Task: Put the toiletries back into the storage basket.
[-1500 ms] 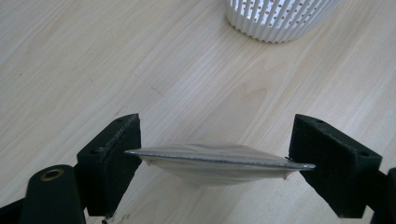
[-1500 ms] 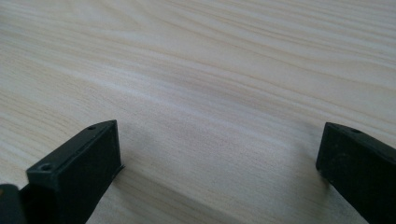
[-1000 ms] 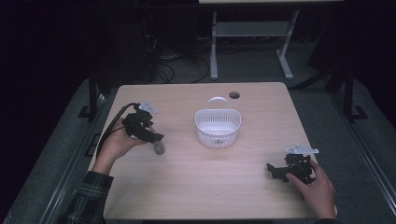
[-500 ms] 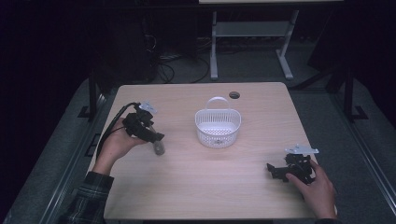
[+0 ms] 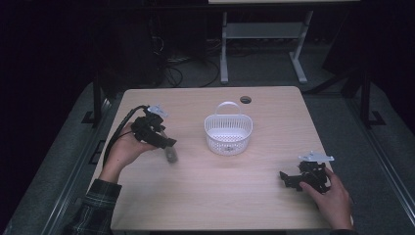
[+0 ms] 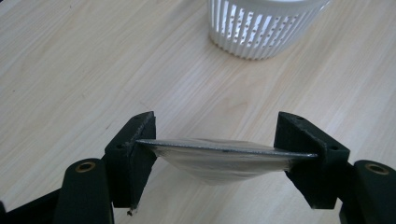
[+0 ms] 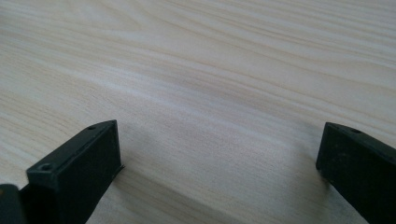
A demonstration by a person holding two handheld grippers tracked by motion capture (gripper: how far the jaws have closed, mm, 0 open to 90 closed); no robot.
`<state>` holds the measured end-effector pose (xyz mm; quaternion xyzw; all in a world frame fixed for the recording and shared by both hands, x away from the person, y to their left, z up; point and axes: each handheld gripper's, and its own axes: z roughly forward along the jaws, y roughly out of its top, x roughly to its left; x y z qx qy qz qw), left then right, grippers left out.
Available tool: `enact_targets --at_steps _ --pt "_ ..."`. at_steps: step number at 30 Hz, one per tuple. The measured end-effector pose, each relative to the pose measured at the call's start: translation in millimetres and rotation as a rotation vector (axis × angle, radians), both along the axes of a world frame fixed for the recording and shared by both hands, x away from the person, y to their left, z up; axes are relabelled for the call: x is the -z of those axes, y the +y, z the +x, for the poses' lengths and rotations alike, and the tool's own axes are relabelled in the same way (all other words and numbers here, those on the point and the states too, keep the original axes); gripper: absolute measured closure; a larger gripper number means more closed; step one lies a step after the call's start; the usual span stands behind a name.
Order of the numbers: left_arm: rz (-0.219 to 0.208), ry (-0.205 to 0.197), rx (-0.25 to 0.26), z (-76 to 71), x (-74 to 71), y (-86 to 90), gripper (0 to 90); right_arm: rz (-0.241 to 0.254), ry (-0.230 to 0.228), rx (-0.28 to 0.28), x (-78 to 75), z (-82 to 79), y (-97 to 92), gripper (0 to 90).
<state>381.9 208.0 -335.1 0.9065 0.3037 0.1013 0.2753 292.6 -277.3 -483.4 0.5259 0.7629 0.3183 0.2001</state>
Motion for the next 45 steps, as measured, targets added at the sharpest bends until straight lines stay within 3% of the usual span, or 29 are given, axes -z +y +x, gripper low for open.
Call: enact_targets --at_steps 25,45 --pt "-0.027 -0.038 0.026 2.3 -28.3 -22.8 29.4 -0.001 -0.002 -0.001 -0.1 0.0 -0.1 0.0" --pt "-0.072 -0.072 0.046 7.4 -54.1 -43.3 29.5 0.0 -0.002 -0.002 -0.1 0.0 -0.1 0.0"
